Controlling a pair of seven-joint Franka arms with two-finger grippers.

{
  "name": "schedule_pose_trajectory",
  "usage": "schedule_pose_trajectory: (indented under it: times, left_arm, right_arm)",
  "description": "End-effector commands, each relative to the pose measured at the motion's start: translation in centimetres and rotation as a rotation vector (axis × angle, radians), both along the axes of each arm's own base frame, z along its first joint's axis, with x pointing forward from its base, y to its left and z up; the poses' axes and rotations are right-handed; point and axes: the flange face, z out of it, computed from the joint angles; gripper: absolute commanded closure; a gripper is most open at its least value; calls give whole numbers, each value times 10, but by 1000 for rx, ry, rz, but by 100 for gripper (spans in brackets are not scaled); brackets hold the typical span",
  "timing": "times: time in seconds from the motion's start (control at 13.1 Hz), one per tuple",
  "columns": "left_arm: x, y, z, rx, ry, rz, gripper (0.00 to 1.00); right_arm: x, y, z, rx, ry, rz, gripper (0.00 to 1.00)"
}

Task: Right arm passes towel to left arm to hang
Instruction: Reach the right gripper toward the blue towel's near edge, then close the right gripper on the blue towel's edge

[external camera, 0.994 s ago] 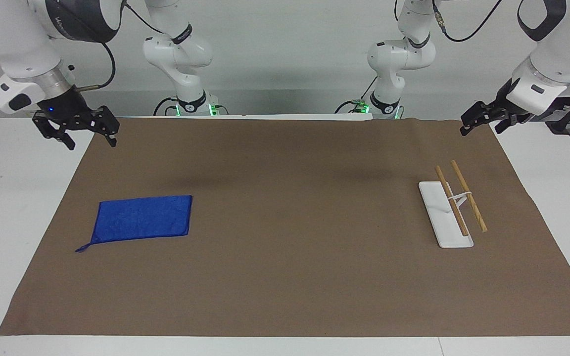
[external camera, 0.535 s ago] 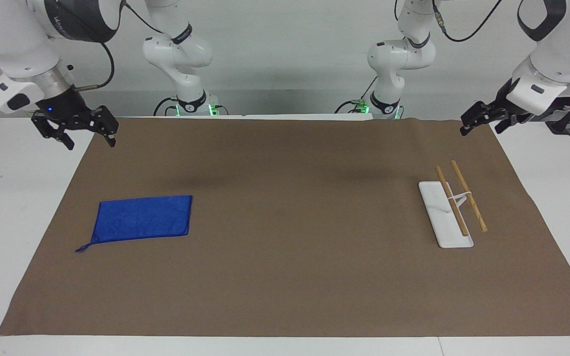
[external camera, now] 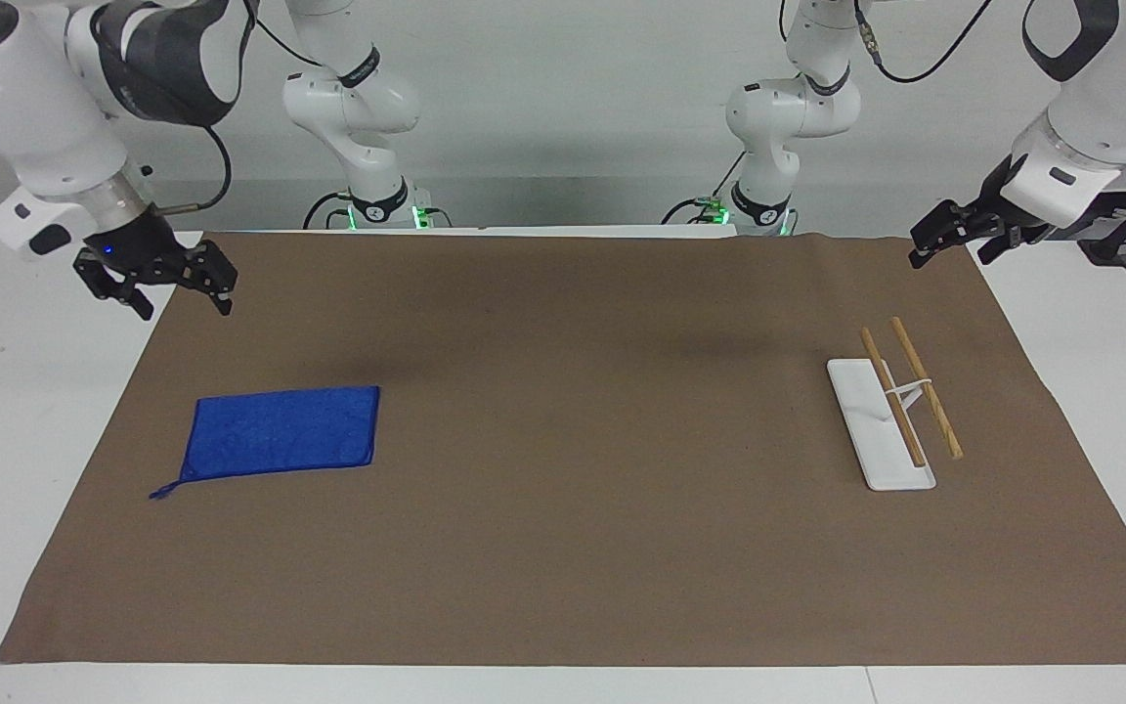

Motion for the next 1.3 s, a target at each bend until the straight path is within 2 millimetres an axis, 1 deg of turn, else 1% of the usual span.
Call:
schedule_pose_trajectory:
  times: [0.0,0.15,0.23,0.38,0.54,0.61,0.84,1.22]
  left_arm:
    - [-6,2,0,-8,-15,-4,0]
    - [-7,2,0,-8,-14,-3,0]
    - [-7,2,0,-8,-14,-3,0]
    - [-7,2,0,-10,-14,-4,0]
    - [-6,2,0,-8,-15,-3,0]
    - [-6,2,0,-8,-15,-3,0]
    - [-7,2,0,-8,-14,-4,0]
    - [-7,2,0,-10,-14,-3,0]
  right_arm:
    - [-5,-2,-83,-5,-51,42,0]
    - [-12,-2,-151,-13,-98,40,0]
    - [-13,-1,-173,-19,-114,42,0]
    - [-13,-3,-201,-20,-85,66,0]
    - [-12,-8,-216,-26,-85,96,0]
    - [-13,-15,-222,-27,-77,90,0]
    - [-13,-26,-231,-30,-78,114,0]
    - [-13,-33,-247,40,-84,122,0]
